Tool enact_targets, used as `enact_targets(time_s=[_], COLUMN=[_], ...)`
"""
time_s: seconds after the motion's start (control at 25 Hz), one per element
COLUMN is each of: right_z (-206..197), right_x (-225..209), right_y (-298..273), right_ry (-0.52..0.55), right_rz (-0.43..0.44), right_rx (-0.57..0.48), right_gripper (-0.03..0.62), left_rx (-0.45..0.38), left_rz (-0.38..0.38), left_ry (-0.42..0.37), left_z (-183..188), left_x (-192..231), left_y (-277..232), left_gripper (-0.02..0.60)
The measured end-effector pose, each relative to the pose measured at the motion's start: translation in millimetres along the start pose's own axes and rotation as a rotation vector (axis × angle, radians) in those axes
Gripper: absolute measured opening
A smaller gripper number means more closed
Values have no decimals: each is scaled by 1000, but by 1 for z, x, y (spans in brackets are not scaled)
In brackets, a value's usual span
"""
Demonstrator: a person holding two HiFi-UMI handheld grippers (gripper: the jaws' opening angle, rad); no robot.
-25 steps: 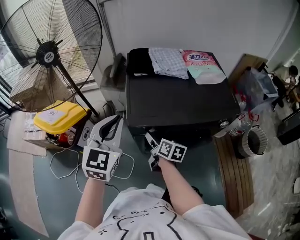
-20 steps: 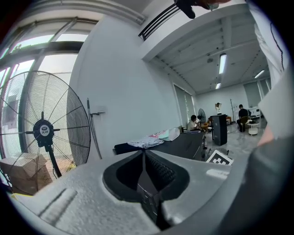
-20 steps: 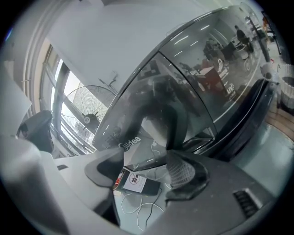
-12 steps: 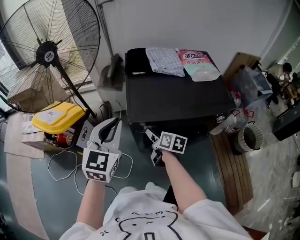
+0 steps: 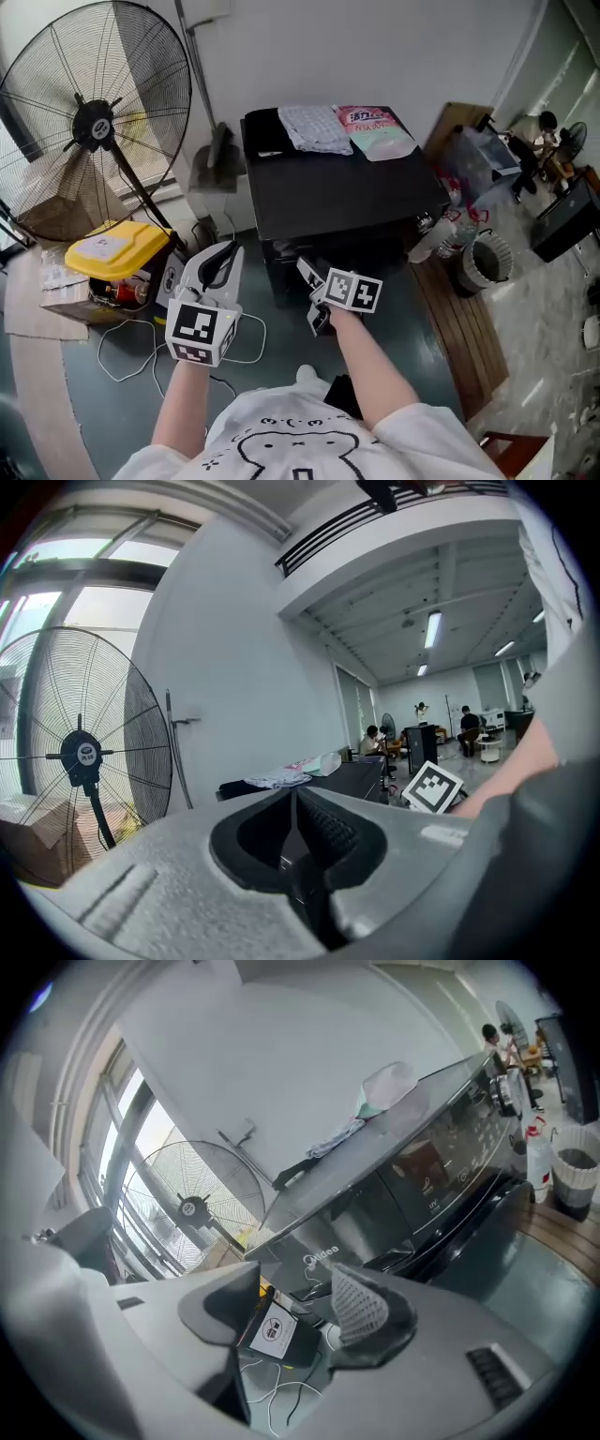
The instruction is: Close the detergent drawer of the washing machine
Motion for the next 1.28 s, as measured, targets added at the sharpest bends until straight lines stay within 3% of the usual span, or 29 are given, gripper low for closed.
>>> enact_targets(time_s=[0.2,0.4,0.68,1.04,1.28], right_z=[7,6,12,21,19], right_x=[17,37,70,142,194], right_y=[25,51,96,163,194], right_ry=[40,123,150,461,588], right_rz=[-45,-105,-107,-207,-277], right_rx=[-37,-44,-165,-301,-377], right_gripper=[156,0,0,0,0], left_rx=[-24,-49,-91,-146,-200], left_rz=[-40,-76,-120,-177,-212], left_ry=[-15,-16,9,1,-34], left_z=[10,16,20,24,34], left_x=[-4,-3,-2,3,13], left_y=[20,39,67,106,135], left_gripper=[18,18,18,18,18])
Point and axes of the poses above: the fingertips, and each gripper's own axes: y backward along the fingers, x to its left, z out of its top, the point moved 3 cm from there along y, backward along the fingers, and after that the axes turned 8 degrees about y, right-handed, at the moved point
